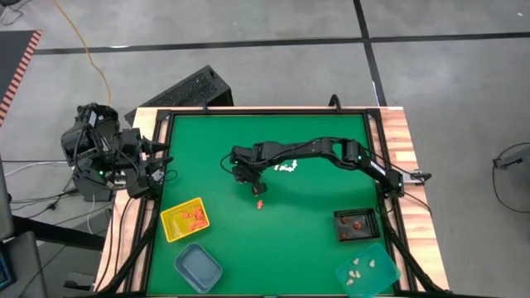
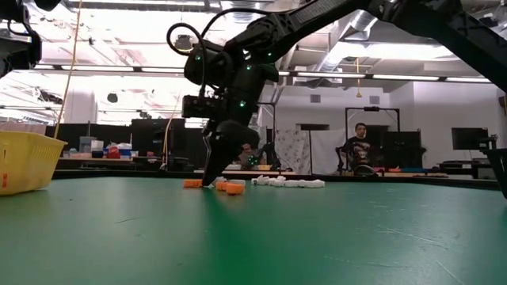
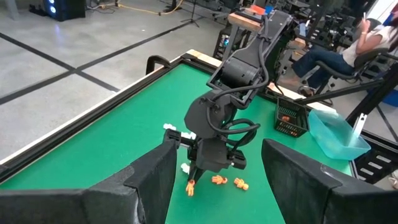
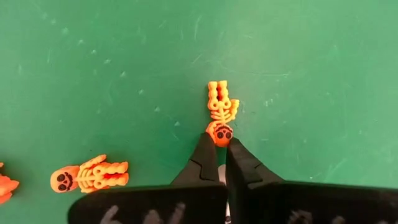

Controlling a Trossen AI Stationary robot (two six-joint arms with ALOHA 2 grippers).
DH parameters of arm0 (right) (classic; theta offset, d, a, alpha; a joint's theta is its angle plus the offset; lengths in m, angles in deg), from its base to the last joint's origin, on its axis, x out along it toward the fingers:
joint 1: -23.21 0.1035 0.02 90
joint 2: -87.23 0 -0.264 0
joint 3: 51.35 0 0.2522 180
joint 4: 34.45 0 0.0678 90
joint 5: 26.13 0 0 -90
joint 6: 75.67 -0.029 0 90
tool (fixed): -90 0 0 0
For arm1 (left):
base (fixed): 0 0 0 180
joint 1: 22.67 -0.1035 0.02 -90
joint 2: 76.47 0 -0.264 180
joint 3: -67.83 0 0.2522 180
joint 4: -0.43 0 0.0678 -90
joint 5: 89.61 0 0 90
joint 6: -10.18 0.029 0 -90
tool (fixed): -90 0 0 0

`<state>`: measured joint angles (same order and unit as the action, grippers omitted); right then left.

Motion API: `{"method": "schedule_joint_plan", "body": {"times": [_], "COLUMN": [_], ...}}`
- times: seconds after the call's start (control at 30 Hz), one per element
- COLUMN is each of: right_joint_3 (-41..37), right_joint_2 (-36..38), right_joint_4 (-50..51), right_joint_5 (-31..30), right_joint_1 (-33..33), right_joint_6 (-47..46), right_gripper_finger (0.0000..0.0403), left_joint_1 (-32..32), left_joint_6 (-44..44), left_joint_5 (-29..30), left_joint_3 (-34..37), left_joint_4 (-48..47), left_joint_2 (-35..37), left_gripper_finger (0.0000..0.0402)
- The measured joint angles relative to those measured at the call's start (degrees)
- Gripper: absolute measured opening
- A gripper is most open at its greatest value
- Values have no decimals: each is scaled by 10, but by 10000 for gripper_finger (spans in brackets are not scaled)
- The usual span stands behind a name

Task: Sort Halloween decoration
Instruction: Put the orange skeleton model into the yellow bin, then put the left orange skeleton model into the yellow bin

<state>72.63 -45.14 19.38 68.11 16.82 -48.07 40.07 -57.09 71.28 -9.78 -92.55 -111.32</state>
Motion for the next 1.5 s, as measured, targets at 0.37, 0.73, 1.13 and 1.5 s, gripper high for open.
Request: {"method": "schedule_joint_plan", "body": {"times": [0.37,0.73,1.13,1.5], "right_joint_3": [54,82,53,-24], "right_joint_2": [-1,-1,0,0], "right_joint_4": [-5,-127,-306,-380], "right_joint_5": [-3,11,-106,-173], "right_joint_1": [11,41,68,90], "right_joint_6": [-37,-103,-301,-328], "right_gripper_finger": [2,9,149,188], "left_joint_1": [0,0,0,0], "left_joint_6": [0,0,1,1], "left_joint_5": [0,0,12,26], "left_joint_3": [0,0,0,0], "left_joint_4": [0,0,0,-3], "left_joint_2": [0,0,0,0], "left_gripper_finger": [226,226,226,226]}}
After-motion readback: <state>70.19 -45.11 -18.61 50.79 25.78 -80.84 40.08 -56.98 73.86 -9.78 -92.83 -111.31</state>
